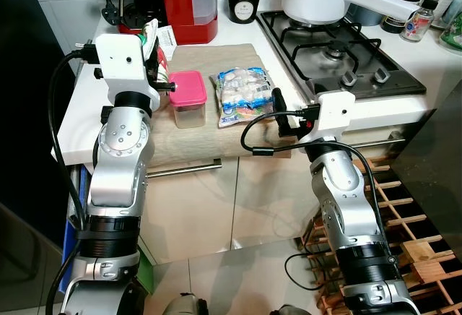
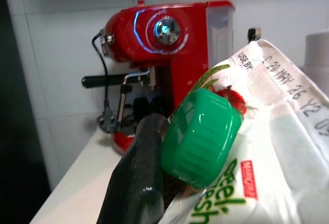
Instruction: Restocking fridge
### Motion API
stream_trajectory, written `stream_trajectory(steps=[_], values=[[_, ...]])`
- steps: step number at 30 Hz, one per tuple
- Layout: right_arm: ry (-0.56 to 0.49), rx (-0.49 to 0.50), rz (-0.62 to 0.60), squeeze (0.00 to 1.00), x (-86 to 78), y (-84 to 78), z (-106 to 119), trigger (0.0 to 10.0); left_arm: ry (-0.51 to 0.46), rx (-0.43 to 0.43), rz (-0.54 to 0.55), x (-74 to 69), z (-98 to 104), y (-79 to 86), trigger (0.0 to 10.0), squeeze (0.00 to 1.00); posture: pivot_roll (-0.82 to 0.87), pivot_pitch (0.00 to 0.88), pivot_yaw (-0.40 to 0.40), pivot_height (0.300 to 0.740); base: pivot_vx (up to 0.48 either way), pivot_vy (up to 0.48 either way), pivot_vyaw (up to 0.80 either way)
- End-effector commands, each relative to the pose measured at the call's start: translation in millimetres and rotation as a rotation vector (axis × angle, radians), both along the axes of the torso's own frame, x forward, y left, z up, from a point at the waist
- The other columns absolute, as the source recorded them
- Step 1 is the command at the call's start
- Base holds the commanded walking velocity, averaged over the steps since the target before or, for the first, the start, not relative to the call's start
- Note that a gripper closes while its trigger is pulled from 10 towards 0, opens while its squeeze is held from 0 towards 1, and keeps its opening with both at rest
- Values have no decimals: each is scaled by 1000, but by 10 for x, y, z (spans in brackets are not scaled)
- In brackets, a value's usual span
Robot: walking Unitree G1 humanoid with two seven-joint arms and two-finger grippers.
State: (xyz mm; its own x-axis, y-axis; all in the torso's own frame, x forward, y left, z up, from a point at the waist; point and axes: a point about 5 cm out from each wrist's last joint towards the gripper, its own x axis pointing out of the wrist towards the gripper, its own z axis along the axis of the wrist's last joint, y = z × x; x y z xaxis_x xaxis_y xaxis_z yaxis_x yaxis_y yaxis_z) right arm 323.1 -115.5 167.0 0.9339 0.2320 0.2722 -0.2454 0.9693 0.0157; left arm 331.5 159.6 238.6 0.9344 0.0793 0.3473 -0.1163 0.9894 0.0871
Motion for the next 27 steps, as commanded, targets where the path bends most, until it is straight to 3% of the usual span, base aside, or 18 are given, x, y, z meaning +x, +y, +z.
stream_trajectory(steps=[1,9,17,27], values=[[-10,10,-12,0,16,-43,46,10000,20,13,25,1,-63,32,10000,0,-67,0,18,716,-405,0,0],[6,-7,-12,0,25,-38,21,10000,20,15,26,-7,-76,18,10000,0,-69,0,17,716,-403,0,0],[19,-17,-36,0,28,-76,-8,10000,22,14,18,2,-87,-9,10000,0,-73,0,16,716,-402,0,680],[24,-13,-40,0,31,-88,-12,10000,21,12,6,11,-94,-49,10000,0,-78,0,15,716,-400,0,0]])
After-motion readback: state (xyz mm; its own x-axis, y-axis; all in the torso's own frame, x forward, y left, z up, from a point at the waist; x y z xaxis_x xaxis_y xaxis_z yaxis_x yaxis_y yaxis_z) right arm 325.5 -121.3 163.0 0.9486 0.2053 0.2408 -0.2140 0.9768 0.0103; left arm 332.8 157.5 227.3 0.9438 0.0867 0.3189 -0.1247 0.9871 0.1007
